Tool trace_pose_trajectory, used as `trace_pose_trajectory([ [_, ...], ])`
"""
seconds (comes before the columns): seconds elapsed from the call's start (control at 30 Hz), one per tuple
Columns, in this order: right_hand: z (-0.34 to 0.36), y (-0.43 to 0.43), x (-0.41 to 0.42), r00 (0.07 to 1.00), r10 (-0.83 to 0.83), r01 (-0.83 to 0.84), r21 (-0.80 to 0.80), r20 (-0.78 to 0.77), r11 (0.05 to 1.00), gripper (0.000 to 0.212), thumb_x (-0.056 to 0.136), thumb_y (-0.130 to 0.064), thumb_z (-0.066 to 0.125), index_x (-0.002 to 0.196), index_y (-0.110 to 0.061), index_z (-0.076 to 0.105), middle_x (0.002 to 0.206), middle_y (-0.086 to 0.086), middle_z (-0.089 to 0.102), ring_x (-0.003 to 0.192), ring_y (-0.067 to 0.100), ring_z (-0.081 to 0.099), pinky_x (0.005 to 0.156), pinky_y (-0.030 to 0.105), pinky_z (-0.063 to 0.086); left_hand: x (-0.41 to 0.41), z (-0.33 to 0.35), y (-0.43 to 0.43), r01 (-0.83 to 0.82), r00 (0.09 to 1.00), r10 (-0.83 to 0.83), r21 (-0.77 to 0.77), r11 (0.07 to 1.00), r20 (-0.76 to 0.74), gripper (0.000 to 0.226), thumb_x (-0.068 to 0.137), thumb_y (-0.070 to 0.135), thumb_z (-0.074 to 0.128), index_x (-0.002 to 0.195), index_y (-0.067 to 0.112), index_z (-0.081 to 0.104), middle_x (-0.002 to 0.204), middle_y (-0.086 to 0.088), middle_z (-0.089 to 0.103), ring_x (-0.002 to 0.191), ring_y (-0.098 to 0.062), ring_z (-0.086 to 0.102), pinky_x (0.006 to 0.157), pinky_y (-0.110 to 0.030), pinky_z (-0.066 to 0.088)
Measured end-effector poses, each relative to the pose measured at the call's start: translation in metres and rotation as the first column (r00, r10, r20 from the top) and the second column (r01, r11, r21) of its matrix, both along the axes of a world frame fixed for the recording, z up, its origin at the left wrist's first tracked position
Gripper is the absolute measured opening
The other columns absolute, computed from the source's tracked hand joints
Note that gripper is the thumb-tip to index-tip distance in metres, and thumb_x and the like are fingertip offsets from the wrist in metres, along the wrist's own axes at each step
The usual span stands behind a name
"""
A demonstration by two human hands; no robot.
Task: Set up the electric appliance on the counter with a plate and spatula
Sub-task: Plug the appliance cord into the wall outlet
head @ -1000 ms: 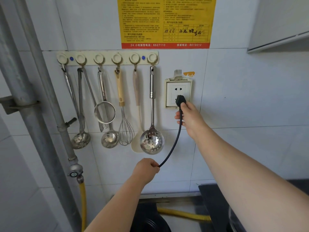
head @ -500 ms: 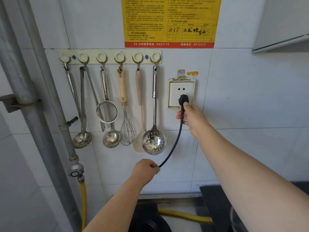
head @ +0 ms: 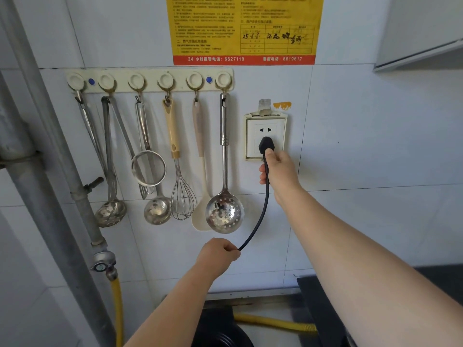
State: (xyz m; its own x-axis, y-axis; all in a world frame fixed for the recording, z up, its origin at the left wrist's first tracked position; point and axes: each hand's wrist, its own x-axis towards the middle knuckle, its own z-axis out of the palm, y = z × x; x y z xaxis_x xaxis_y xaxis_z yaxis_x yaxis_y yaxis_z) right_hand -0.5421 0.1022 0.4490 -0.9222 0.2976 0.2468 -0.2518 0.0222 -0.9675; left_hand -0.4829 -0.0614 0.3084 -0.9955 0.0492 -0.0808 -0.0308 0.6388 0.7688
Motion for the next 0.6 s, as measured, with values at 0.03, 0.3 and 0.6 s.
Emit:
trace_pose_trajectory([
  [0.03, -0.001, 0.001, 0.0, 1.0, 0.0, 0.0, 0.008, -0.005, 1.0, 0.024, 0.1, -0.033, 0.043, 0.098, -0.01, 0.053, 0.067, 0.003, 0.054, 0.047, 0.015, 0.048, 0.044, 0.024, 0.047, 0.0, 0.0, 0.001, 0.001, 1.0, -0.001, 0.0, 1.0, 0.001, 0.017, 0.085, 0.026, 0.063, 0.092, 0.013, 0.072, 0.087, 0.001, 0.068, 0.074, -0.011, 0.057, 0.068, -0.021, 0.046],
  [0.3, -0.003, -0.001, -0.004, 0.999, -0.047, 0.047, -0.014, 0.019, 0.999, 0.032, 0.098, -0.038, 0.047, 0.093, -0.007, 0.052, 0.066, 0.003, 0.054, 0.045, 0.016, 0.044, 0.038, 0.02, 0.039, -0.001, -0.001, 0.001, 0.007, 1.0, -0.007, -0.016, 1.0, 0.008, 0.019, 0.086, 0.031, 0.062, 0.091, 0.015, 0.072, 0.089, 0.002, 0.07, 0.079, -0.011, 0.06, 0.072, -0.022, 0.048],
  [0.6, 0.002, -0.002, 0.001, 0.998, -0.033, 0.035, -0.034, 0.058, 0.999, 0.029, 0.097, -0.038, 0.048, 0.085, -0.012, 0.055, 0.065, 0.003, 0.056, 0.046, 0.016, 0.047, 0.042, 0.023, 0.044, 0.011, -0.003, -0.002, -0.033, 0.999, 0.033, -0.019, 0.999, -0.007, 0.022, 0.087, 0.036, 0.062, 0.097, 0.018, 0.07, 0.09, 0.008, 0.067, 0.086, -0.01, 0.06, 0.073, -0.021, 0.045],
])
